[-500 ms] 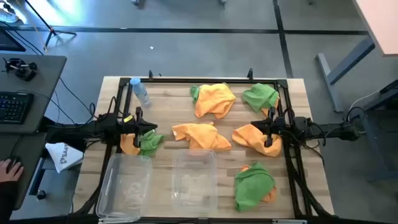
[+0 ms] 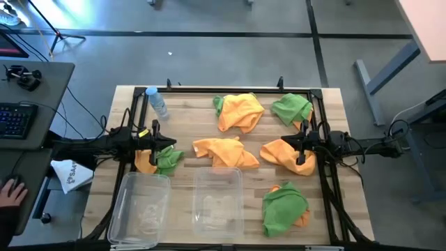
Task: Sort microfiber towel by color & place in baskets
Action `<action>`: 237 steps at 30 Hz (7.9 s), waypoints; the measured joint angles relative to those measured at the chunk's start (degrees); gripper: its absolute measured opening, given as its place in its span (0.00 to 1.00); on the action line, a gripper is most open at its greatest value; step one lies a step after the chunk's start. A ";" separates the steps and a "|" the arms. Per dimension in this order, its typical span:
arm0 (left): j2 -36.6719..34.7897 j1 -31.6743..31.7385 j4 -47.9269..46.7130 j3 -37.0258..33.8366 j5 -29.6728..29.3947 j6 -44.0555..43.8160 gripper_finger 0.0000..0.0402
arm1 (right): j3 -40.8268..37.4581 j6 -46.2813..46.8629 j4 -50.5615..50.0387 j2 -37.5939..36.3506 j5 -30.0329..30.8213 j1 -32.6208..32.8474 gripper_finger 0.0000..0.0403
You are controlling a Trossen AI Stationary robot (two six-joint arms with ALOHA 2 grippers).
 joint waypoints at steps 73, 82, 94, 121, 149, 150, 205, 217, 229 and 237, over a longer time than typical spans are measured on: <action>0.18 -0.10 4.36 0.00 0.16 -19.00 0.00 | 0.00 -0.01 0.00 -0.01 -0.02 -0.01 0.00; 11.67 -3.27 -5.00 9.56 -5.60 -9.01 0.00 | 0.01 -0.02 0.00 0.00 0.00 0.00 0.00; 44.56 -4.71 -12.87 37.59 -17.32 -8.32 0.00 | 0.02 -0.02 0.00 -0.02 -0.02 0.00 0.00; 83.29 -4.56 -48.24 85.15 -14.90 -20.80 0.00 | 0.01 -0.01 -0.01 -0.02 -0.02 0.00 0.00; 107.82 4.25 -55.16 86.97 1.31 -8.22 0.29 | 0.00 0.00 -0.01 -0.02 -0.02 -0.02 0.00; 108.22 4.18 -54.92 86.97 1.57 -7.64 0.29 | 0.01 -0.02 0.00 -0.02 -0.02 -0.01 0.00; 113.92 3.31 -50.94 86.99 0.63 -3.44 0.25 | 0.01 -0.02 -0.01 -0.02 -0.01 -0.01 0.00; 108.50 3.31 -51.89 86.97 0.49 -1.39 0.01 | 0.00 -0.02 -0.02 -0.02 0.00 -0.02 0.00; 91.45 3.31 -53.12 86.99 0.02 -1.40 0.00 | 0.02 -0.01 0.00 -0.02 0.00 0.00 0.00; 83.40 2.75 -53.61 86.99 -0.23 -4.49 0.00 | 0.02 0.00 0.00 -0.04 0.00 0.00 0.00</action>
